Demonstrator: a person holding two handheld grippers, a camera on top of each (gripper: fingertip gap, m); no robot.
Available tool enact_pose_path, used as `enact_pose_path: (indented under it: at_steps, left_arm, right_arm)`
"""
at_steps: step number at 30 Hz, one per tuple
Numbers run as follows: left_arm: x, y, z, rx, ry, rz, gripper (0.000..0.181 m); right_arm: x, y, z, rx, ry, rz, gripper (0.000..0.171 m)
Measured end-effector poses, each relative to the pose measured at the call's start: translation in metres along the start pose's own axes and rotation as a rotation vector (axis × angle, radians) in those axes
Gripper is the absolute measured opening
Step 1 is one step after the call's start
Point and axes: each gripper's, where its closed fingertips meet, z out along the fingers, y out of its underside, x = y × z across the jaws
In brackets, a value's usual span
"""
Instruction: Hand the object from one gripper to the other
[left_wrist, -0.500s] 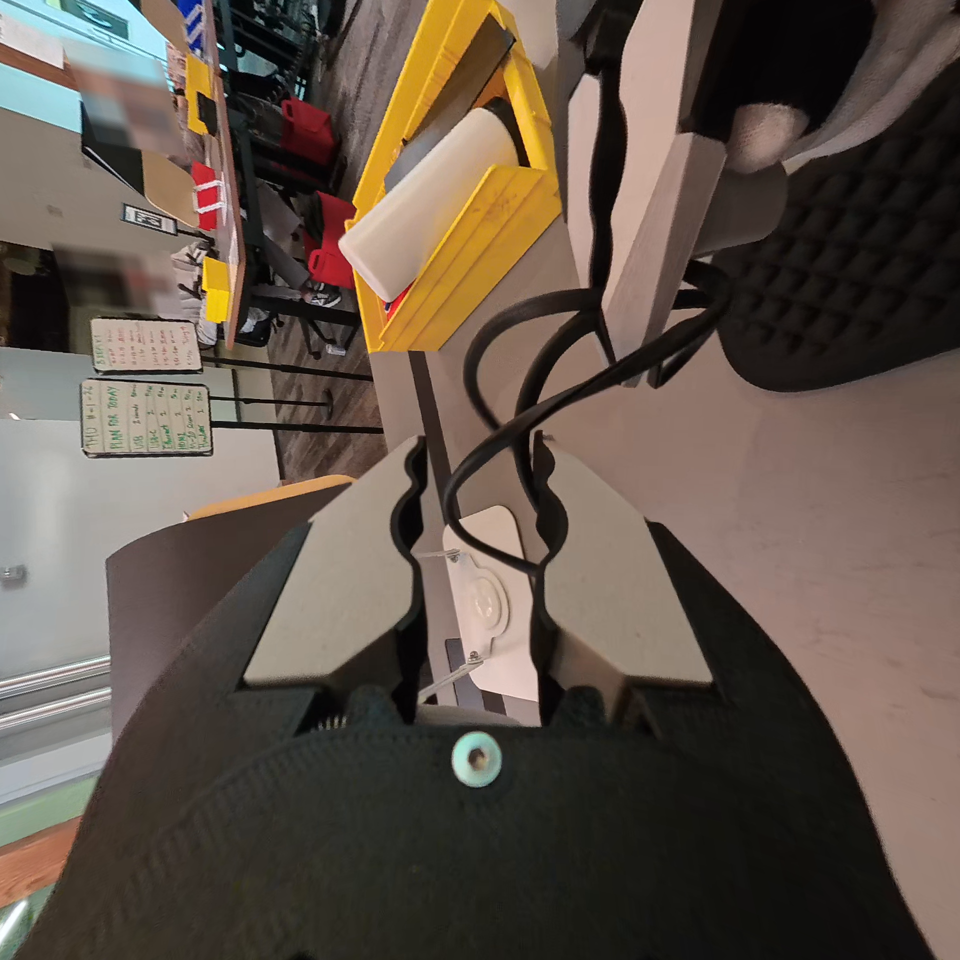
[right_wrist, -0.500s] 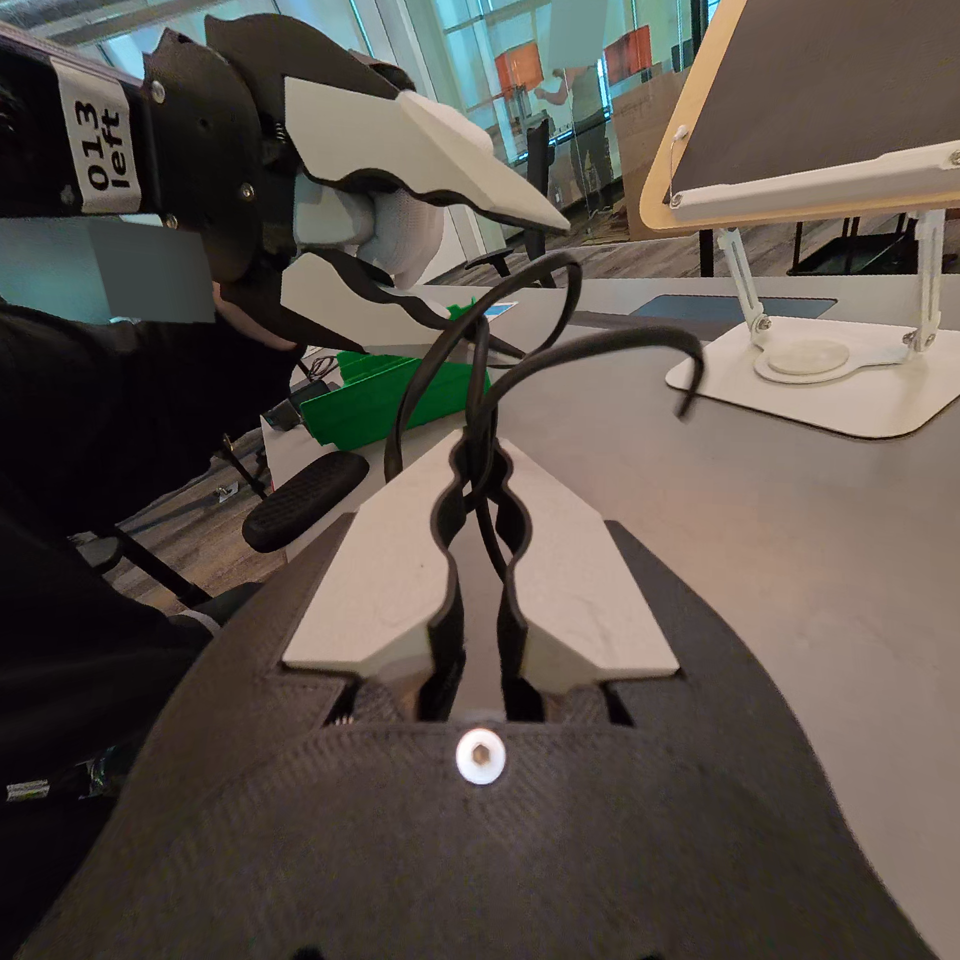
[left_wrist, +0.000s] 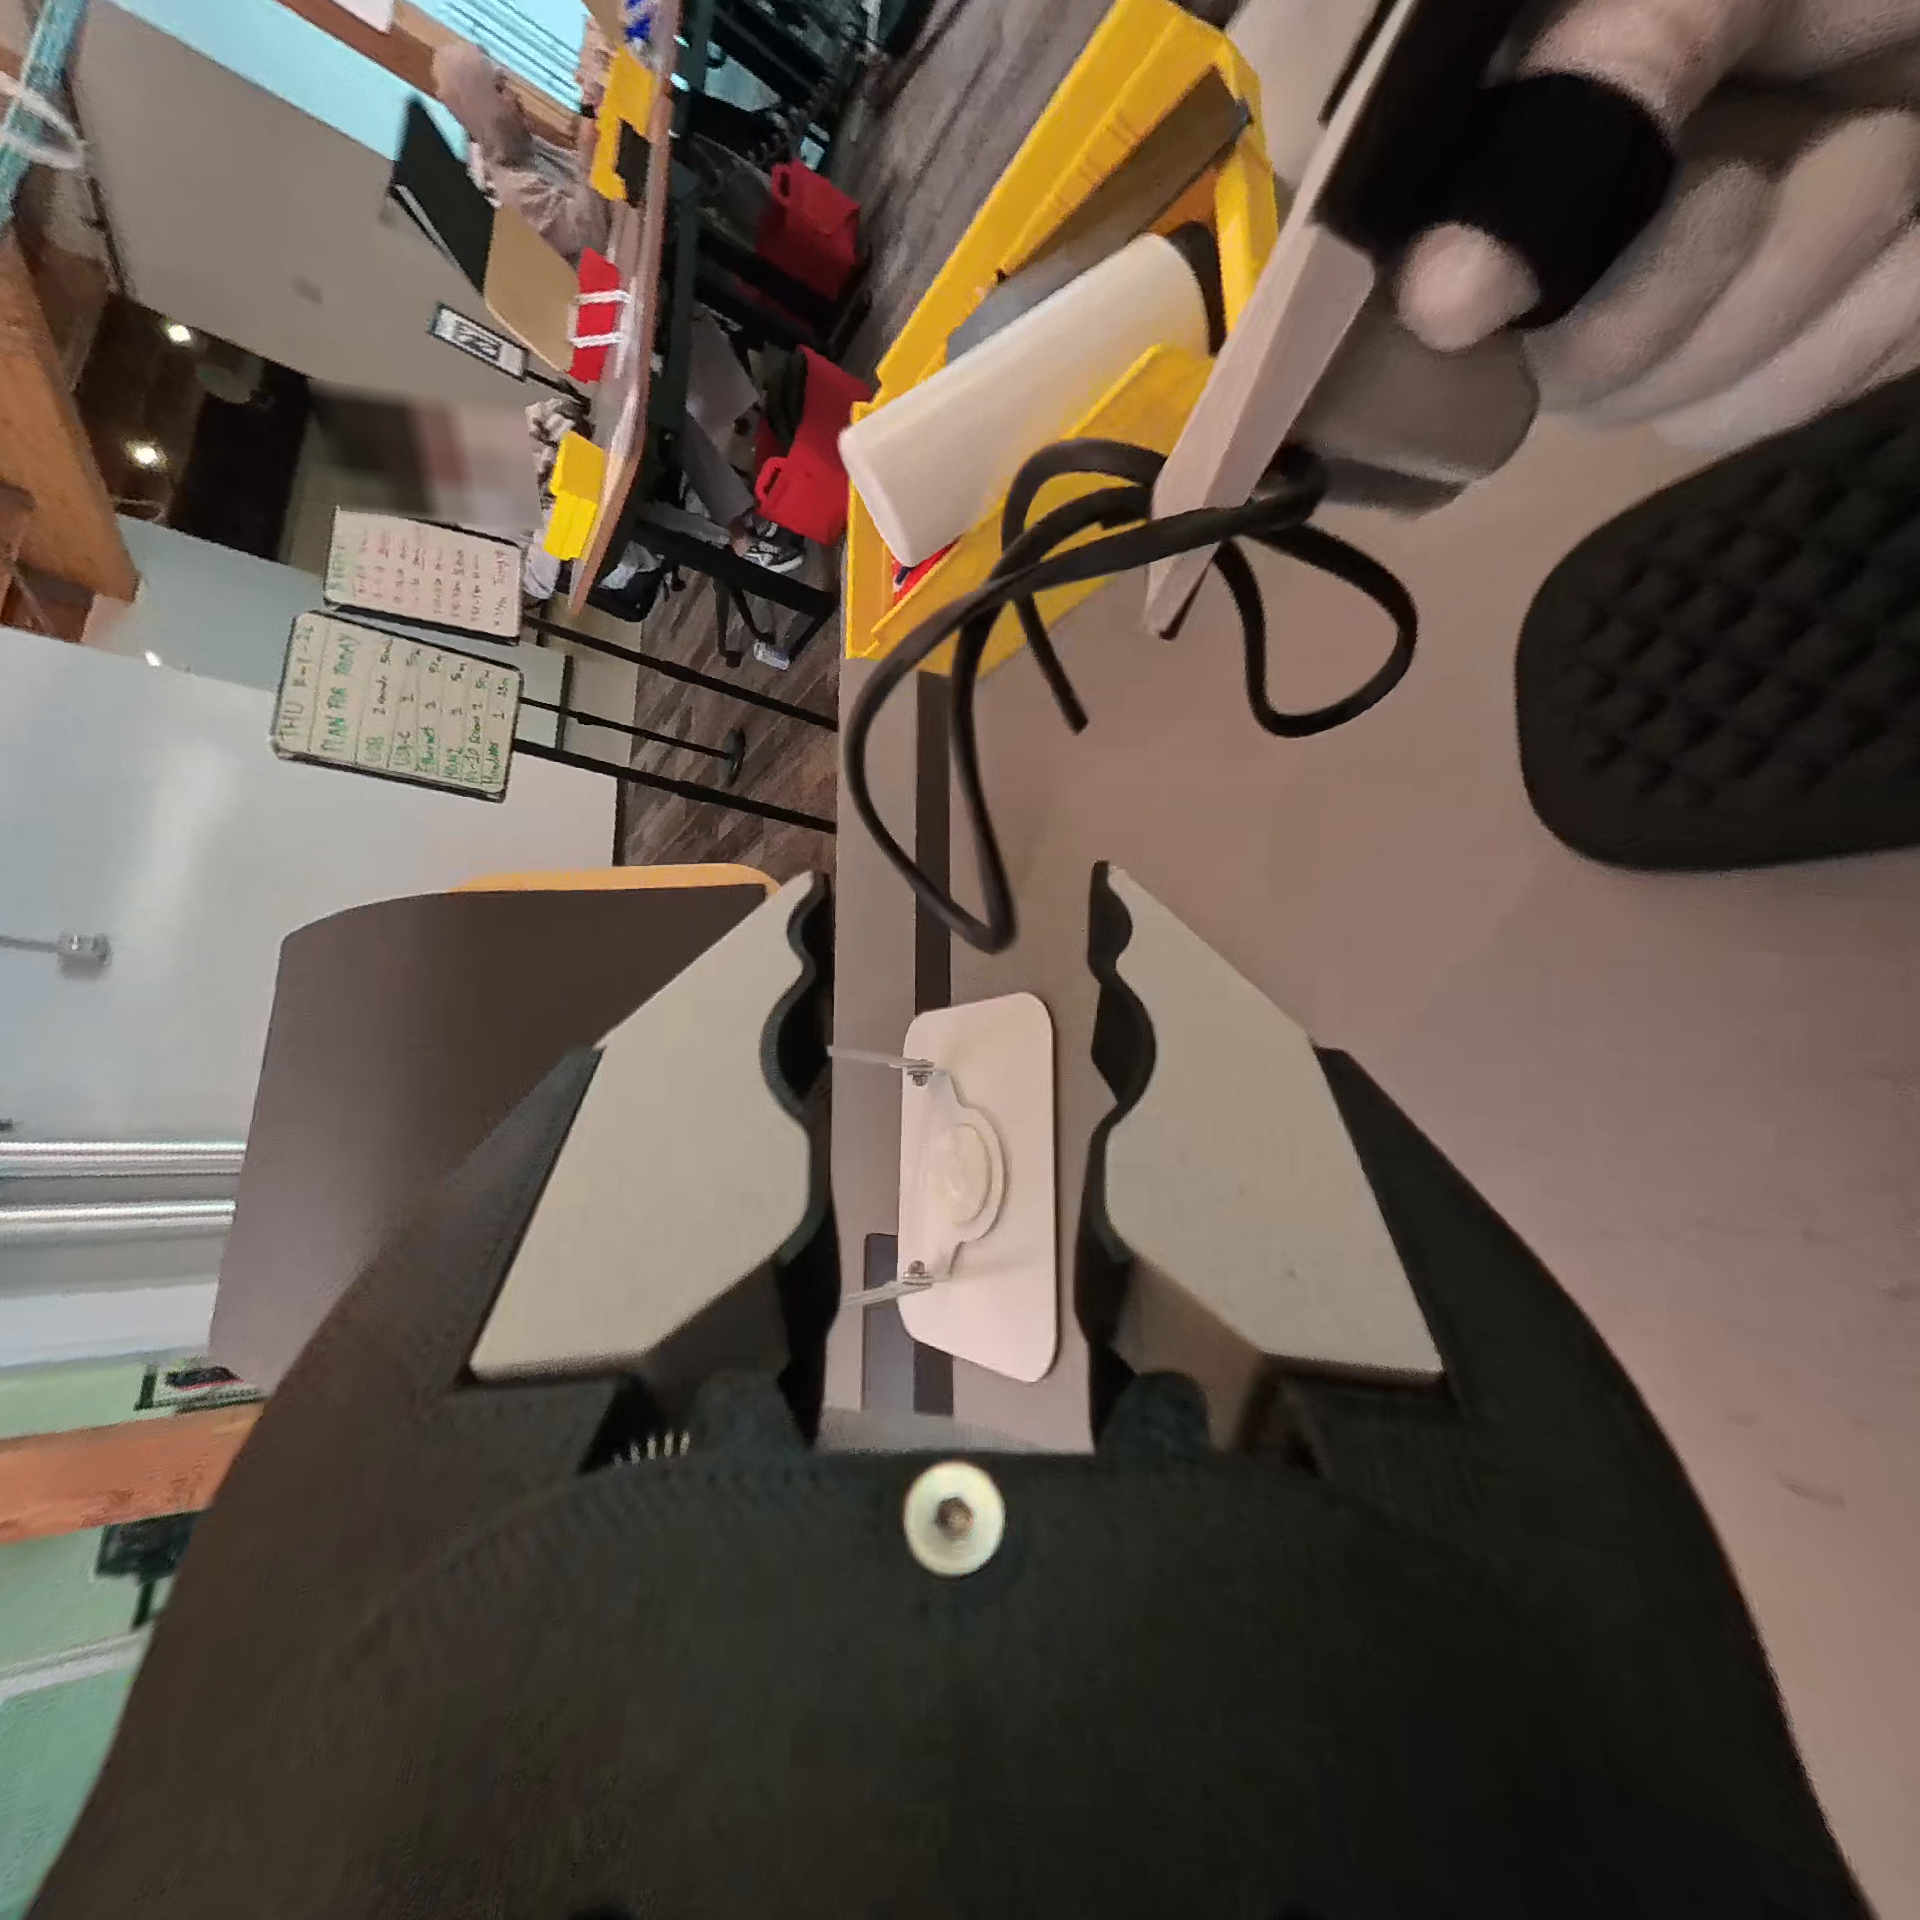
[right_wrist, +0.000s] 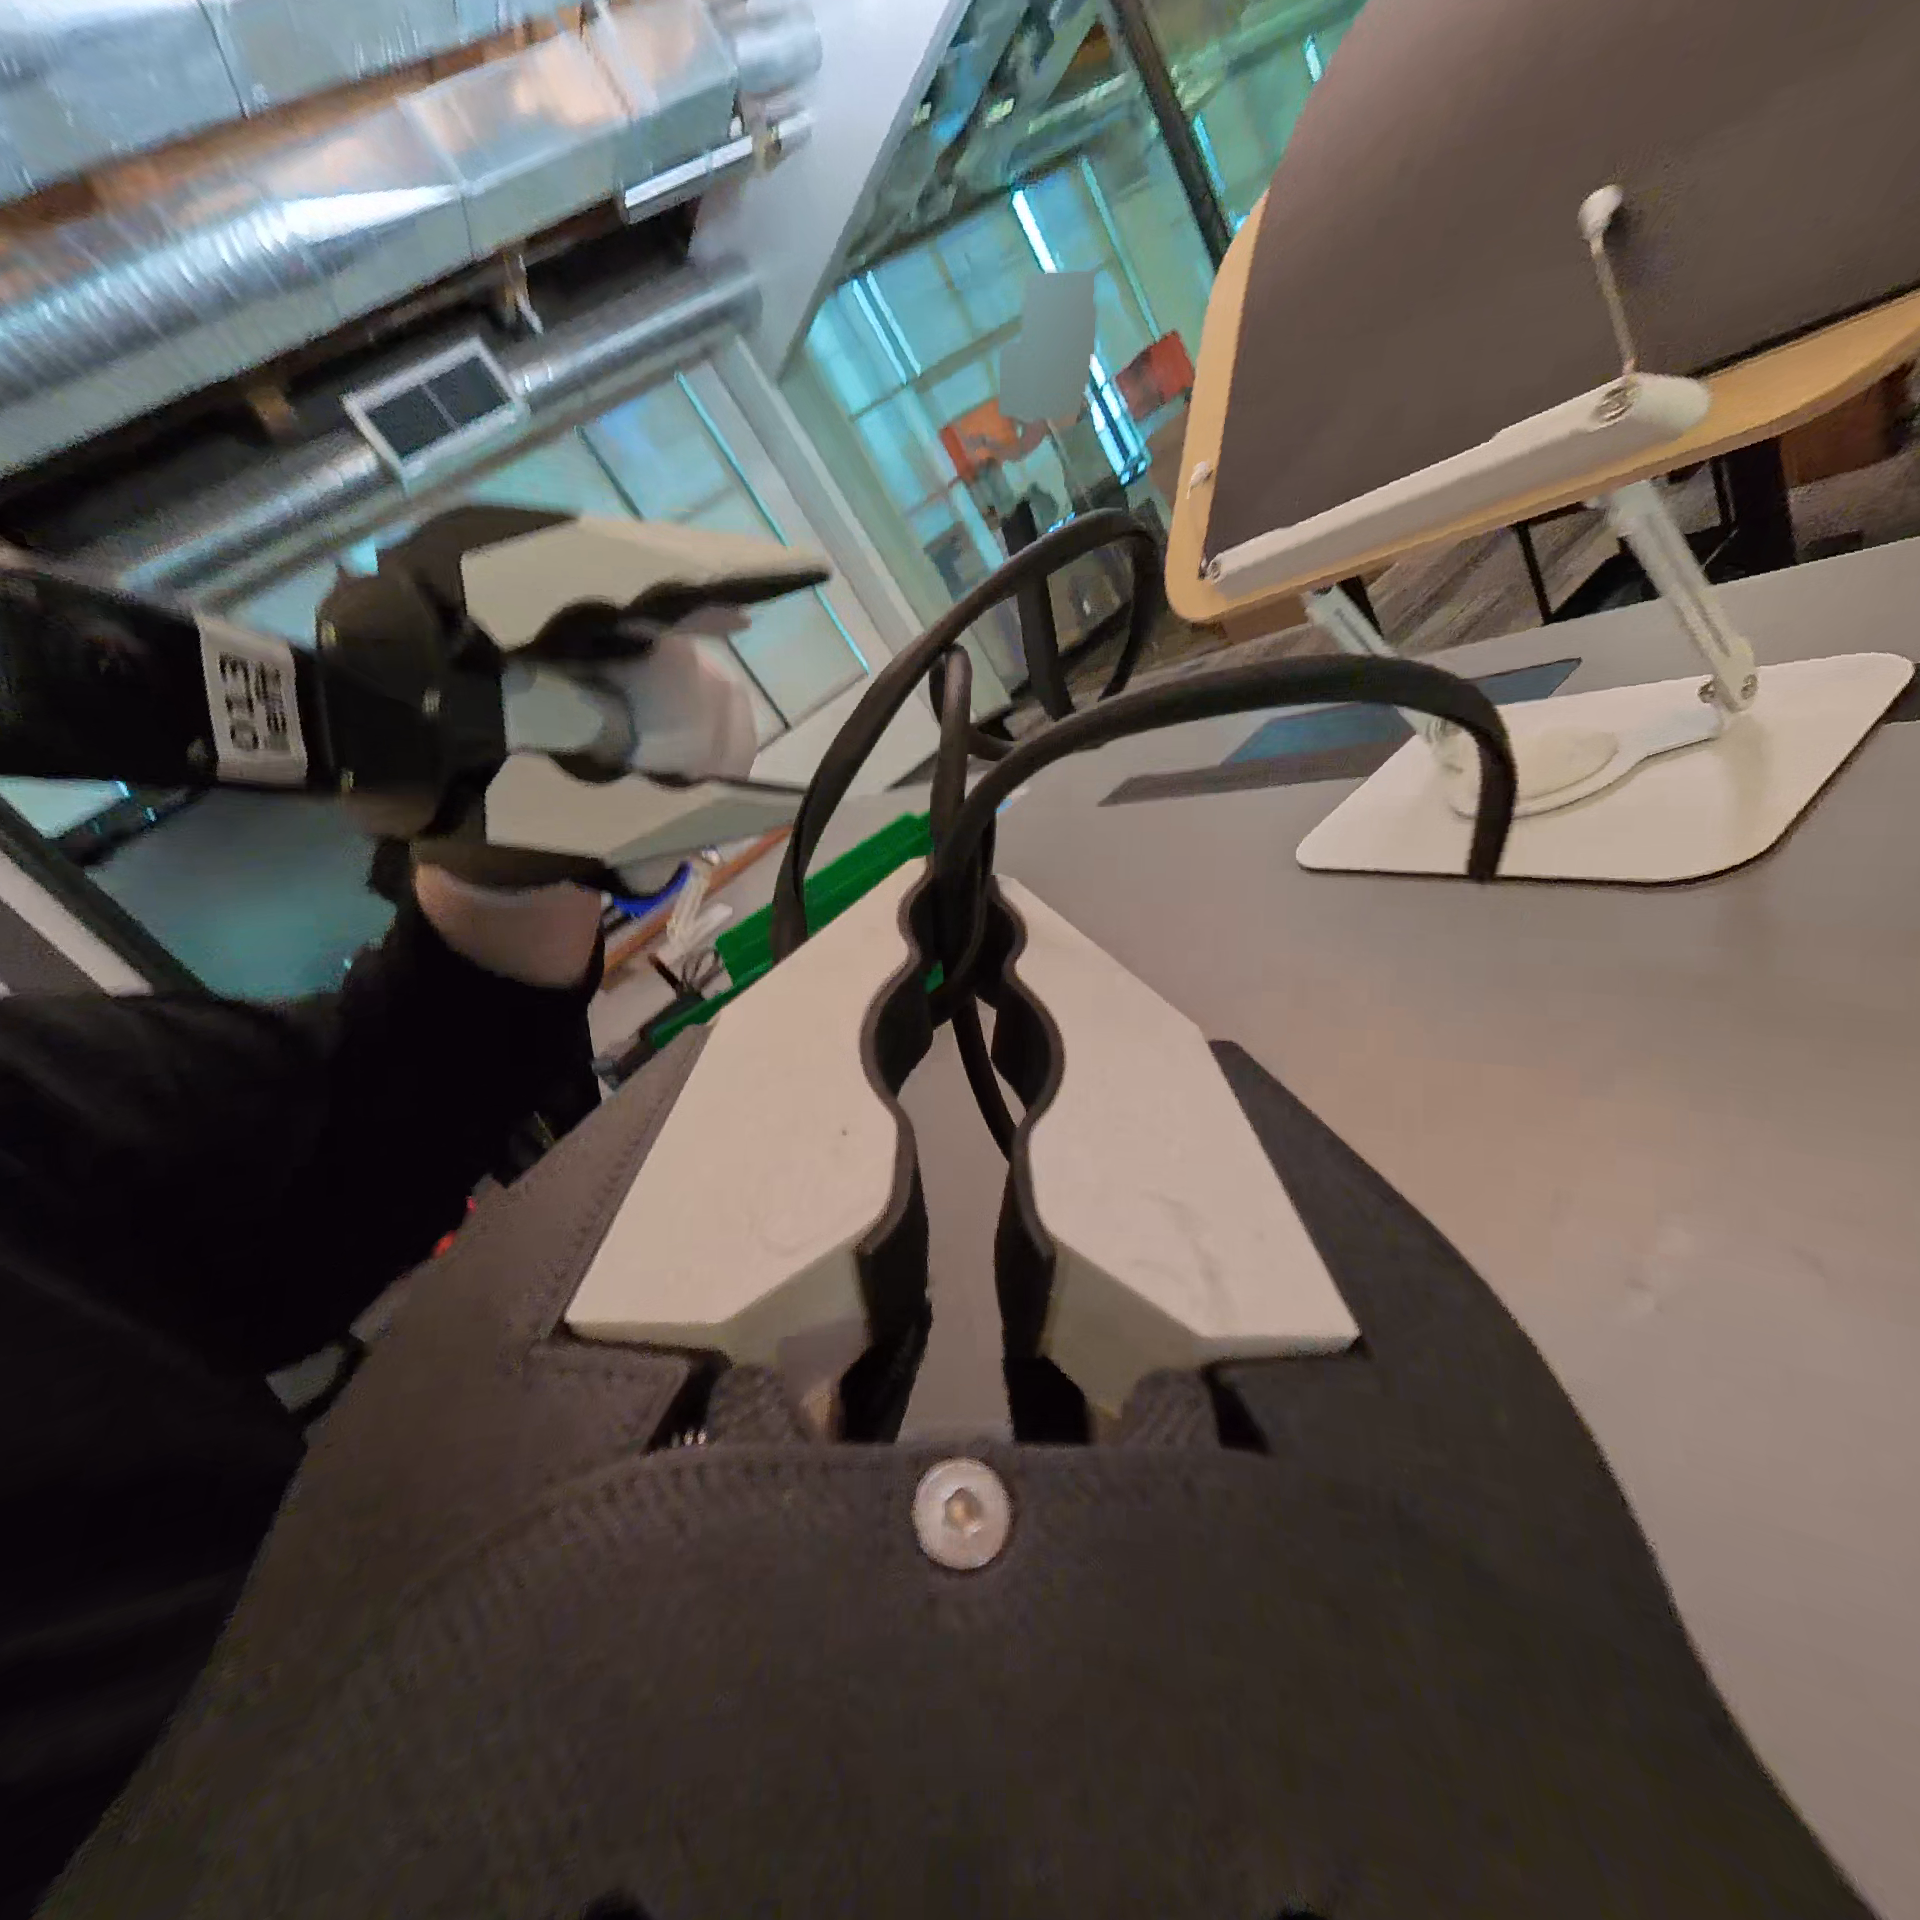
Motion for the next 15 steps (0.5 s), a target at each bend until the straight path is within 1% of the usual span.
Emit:
enact_pose_path:
  at_steps: [2,3,5,9,12,15]
  left_arm:
    - [0.003,-0.004,-0.004,0.025,-0.07,-0.03,0.049]
    - [0.007,-0.005,-0.004,0.029,-0.106,-0.024,0.052]
    - [0.014,-0.011,-0.006,0.052,-0.207,0.017,0.053]
    - [0.039,-0.034,0.0,0.103,-0.365,0.259,0.053]
    - [0.049,-0.049,0.006,0.163,-0.424,0.364,0.055]
    - [0.051,-0.049,0.018,0.179,-0.449,0.388,0.066]
  right_arm:
    - [0.005,-0.009,-0.002,0.06,0.001,0.044,0.003]
    - [0.006,-0.013,-0.003,0.089,-0.002,0.065,0.003]
    - [0.008,-0.017,-0.002,0.132,-0.002,0.103,0.003]
    - [0.005,-0.019,0.003,0.173,-0.04,0.192,0.003]
    - [-0.002,-0.019,0.009,0.197,-0.084,0.268,0.003]
    - [-0.008,-0.02,0.013,0.216,-0.113,0.304,0.003]
